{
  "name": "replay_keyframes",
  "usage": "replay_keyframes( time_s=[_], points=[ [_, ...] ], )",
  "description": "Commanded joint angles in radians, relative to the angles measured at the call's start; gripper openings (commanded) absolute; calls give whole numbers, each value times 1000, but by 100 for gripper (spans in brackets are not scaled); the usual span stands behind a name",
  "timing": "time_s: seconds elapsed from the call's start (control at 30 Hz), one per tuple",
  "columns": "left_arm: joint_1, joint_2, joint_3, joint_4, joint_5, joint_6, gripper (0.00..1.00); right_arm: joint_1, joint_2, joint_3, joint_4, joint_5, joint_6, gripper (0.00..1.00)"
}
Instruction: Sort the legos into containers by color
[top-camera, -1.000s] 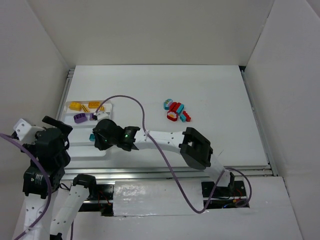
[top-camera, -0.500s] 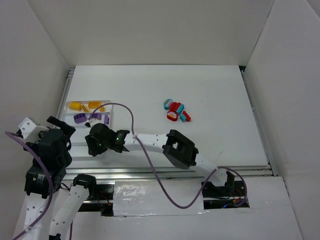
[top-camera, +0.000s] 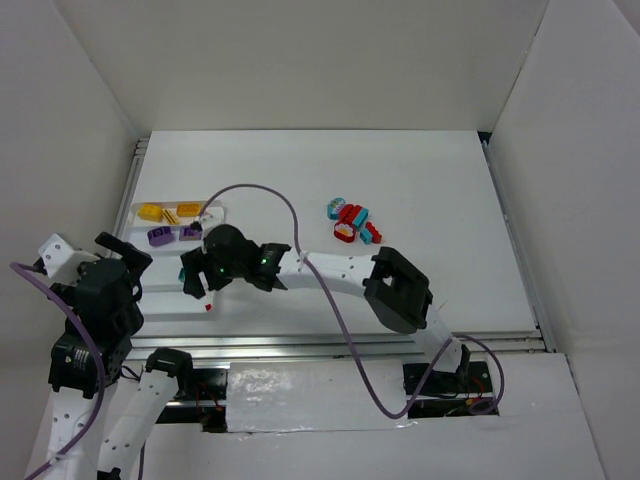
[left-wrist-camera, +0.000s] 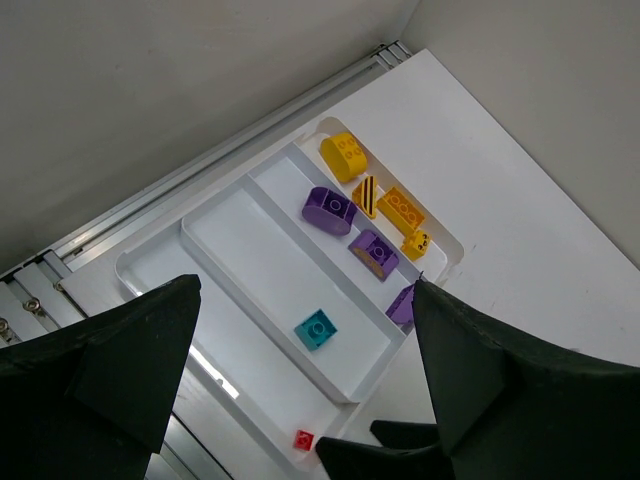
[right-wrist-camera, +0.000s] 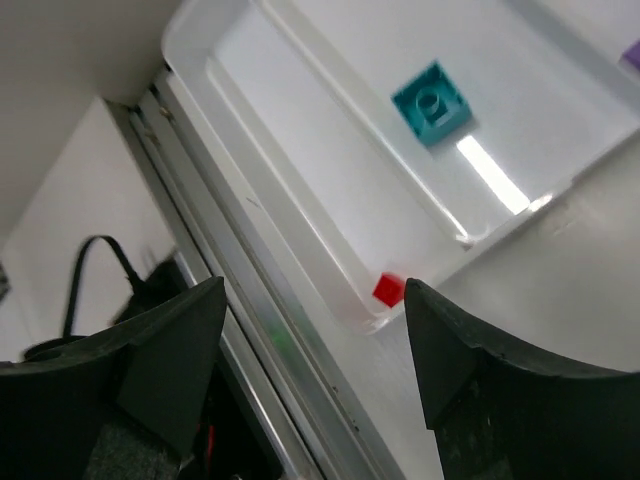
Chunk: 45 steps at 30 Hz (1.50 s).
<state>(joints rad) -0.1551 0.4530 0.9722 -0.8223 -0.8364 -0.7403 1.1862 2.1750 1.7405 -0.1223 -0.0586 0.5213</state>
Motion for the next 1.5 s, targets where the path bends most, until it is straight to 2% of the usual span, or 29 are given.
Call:
replay_keyframes(
  time_s=[0.0, 0.1, 0.17, 0.23, 0.27, 0.33, 0.47, 0.5, 0.53, 0.57, 0.6, 0.63, 0.67, 0.77, 0.93, 1.17, 1.47],
  points=[
    [-6, -11, 3, 31, -10, -8, 100, -28, -89, 29, 89, -39, -33, 78],
    [-6, -14, 8, 28, -18, -13, 100, -28, -15, 79, 70, -70, -15, 76],
    [-8, -16, 6, 25, -21, -11, 99, -28, -3, 53, 72, -55, 5, 76],
    [-11, -10, 2, 29, -27, -1, 99, -34, -79, -22, 117, 23, 19, 77],
    [-15, -7, 2, 44, -20, 15, 99, -65, -107, -100, 148, 45, 20, 77],
    [-20, 1, -9, 72, 3, 36, 100, -118, -183, -153, 133, 77, 29, 78],
    [-26, 15, -52, 176, 169, 157, 99, -290, -262, -226, -53, 152, 29, 78],
    [-26, 29, -62, 202, 218, 173, 100, -340, -270, -222, -109, 186, 35, 81],
    [-26, 38, -67, 210, 242, 185, 100, -359, -264, -181, -263, 298, 57, 83],
    [-26, 53, -63, 210, 259, 196, 99, -376, -259, -165, -319, 351, 77, 95],
    [-24, 87, -61, 207, 276, 200, 99, -394, -250, -157, -364, 403, 115, 100],
    [-23, 105, -59, 209, 317, 215, 99, -408, -242, -153, -425, 486, 141, 100],
    [-18, 125, -50, 209, 339, 222, 99, -418, -230, -153, -442, 503, 170, 100],
    [11, 200, -43, 209, 419, 240, 100, -464, -205, -156, -476, 522, 258, 100],
    [14, 199, -49, 209, 425, 249, 100, -513, -179, -160, -482, 542, 312, 100],
    [12, 199, -53, 218, 451, 259, 99, -531, -185, -190, -482, 589, 325, 100],
    [11, 204, -59, 221, 471, 265, 99, -599, -144, -233, -419, 520, 295, 99]
  ],
)
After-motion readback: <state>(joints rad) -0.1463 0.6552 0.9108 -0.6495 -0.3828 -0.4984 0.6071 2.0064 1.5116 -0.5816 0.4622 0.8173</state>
